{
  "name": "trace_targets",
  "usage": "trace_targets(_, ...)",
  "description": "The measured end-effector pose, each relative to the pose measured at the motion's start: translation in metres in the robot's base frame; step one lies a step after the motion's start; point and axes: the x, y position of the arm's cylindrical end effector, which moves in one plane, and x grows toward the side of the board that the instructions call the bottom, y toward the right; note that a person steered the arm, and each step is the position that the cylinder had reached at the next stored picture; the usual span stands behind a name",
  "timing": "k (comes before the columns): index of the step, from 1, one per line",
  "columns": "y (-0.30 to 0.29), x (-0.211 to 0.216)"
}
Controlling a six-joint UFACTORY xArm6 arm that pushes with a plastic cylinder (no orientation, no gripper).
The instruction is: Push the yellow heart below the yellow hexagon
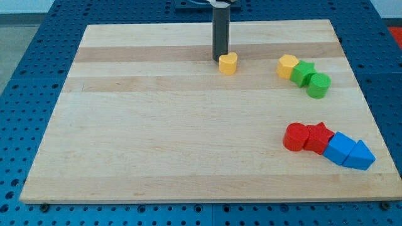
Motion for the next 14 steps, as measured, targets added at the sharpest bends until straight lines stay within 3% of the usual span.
trace_targets(3,0.029,0.031)
trace_targets(5,-0.012,0.033)
trace_targets(6,-0.013,0.066)
trace_targets(8,-0.011,0.065)
trace_targets(14,0.097,0.064)
